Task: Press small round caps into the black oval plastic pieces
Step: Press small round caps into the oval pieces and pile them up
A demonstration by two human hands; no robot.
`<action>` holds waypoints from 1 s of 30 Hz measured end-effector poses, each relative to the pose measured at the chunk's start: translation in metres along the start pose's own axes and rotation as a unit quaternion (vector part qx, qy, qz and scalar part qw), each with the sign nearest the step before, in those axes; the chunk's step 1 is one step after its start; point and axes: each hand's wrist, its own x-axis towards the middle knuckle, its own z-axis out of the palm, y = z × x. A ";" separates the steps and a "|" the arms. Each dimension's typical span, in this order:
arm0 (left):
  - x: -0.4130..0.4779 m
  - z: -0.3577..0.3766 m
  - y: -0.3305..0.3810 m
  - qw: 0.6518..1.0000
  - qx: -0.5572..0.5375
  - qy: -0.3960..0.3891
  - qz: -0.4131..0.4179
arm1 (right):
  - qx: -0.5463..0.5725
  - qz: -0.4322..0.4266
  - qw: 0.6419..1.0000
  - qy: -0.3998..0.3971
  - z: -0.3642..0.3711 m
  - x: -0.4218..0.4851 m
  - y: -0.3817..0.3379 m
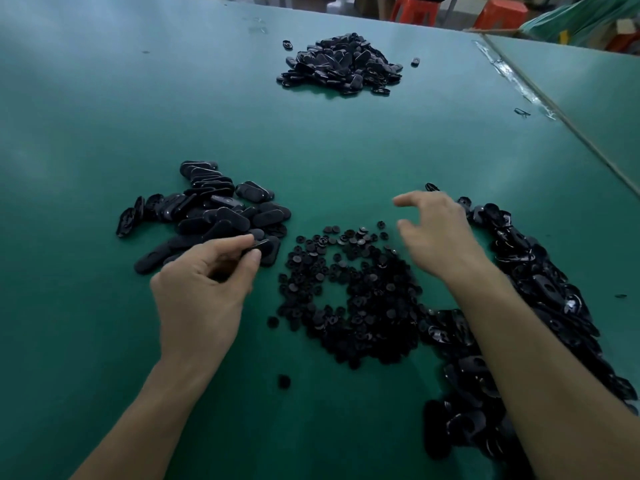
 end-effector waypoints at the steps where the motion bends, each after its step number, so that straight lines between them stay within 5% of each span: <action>1: 0.001 -0.001 0.001 1.000 0.027 0.005 0.005 | -0.027 0.031 0.999 -0.006 -0.001 0.007 0.006; 8: 0.007 -0.006 -0.004 0.988 0.156 0.019 -0.013 | -0.114 0.114 0.986 -0.037 0.004 0.031 0.021; 13: 0.008 -0.006 -0.008 0.974 0.226 0.010 0.007 | -0.132 0.069 0.988 0.046 0.008 0.037 0.023; 22: 0.005 -0.003 -0.006 0.984 0.172 -0.005 0.045 | -0.103 0.007 0.984 0.146 0.009 0.028 0.020; 26: -0.003 0.003 0.001 0.987 0.124 -0.031 0.101 | 0.043 -0.038 0.990 0.127 0.007 0.016 0.008; 30: -0.012 0.008 0.008 0.992 0.019 -0.098 0.075 | 0.272 -0.064 0.959 -0.036 0.004 -0.012 -0.014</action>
